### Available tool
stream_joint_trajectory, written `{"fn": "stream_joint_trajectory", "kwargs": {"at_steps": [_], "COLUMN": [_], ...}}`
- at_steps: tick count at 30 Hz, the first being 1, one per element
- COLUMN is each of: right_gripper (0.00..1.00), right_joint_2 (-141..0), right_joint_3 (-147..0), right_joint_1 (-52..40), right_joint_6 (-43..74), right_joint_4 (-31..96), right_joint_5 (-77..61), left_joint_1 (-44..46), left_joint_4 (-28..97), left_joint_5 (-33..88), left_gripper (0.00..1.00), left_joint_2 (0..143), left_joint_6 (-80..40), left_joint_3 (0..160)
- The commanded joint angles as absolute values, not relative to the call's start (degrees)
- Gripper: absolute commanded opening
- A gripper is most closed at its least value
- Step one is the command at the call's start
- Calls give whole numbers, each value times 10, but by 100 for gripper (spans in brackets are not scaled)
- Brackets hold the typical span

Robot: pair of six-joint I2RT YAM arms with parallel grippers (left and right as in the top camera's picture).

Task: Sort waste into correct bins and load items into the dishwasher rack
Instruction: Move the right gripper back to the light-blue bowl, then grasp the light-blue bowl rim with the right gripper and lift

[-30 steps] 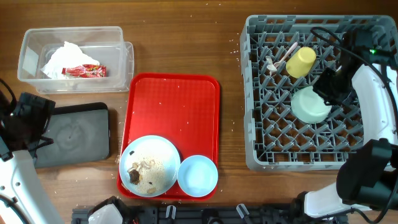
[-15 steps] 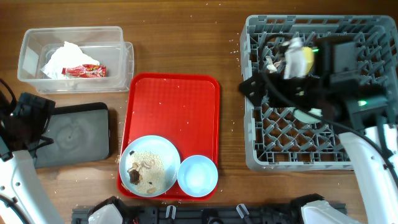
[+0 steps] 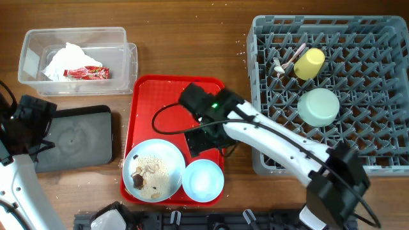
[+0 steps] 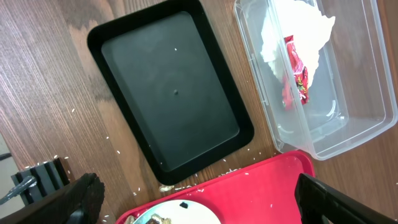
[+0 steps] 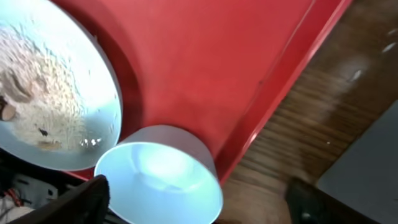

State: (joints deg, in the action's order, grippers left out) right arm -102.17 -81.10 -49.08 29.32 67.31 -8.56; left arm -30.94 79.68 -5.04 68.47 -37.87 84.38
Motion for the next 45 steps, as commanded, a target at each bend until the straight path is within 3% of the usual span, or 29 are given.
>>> {"fn": "stream_joint_trajectory", "kwargs": {"at_steps": [1,8,13,25,34,38,45], "right_gripper": [88,88,97,95,79,64,58], "right_joint_2": [-1031,-1031,-1037,-1082,-1108,-1108,-1110], "right_joint_3": [-811,-811,-810,-809,-809,-809,-809], "right_joint_1": [-518,-622,-656,-667,-663,-625,-621], "right_joint_6": [300,545,557,617,621,619,631], "right_joint_4": [679,662,653,606,598,605,606], "right_joint_5": [-156,-126,-114,-55,-41,-47,-77], "left_joint_1": [-313,-313,-313,-313,-313,-313,-313], "left_joint_4": [796,796,796,796,796,796,796], "left_joint_5": [-54,-54,-54,-54,-54,-54,-54], "left_gripper": [100,100,100,100,100,100,100], "left_joint_2": [685,685,685,686,686,686,686], "left_joint_6": [-382,-382,-382,-382,-382,-382,-382], "left_joint_3": [843,843,843,843,843,843,843]}}
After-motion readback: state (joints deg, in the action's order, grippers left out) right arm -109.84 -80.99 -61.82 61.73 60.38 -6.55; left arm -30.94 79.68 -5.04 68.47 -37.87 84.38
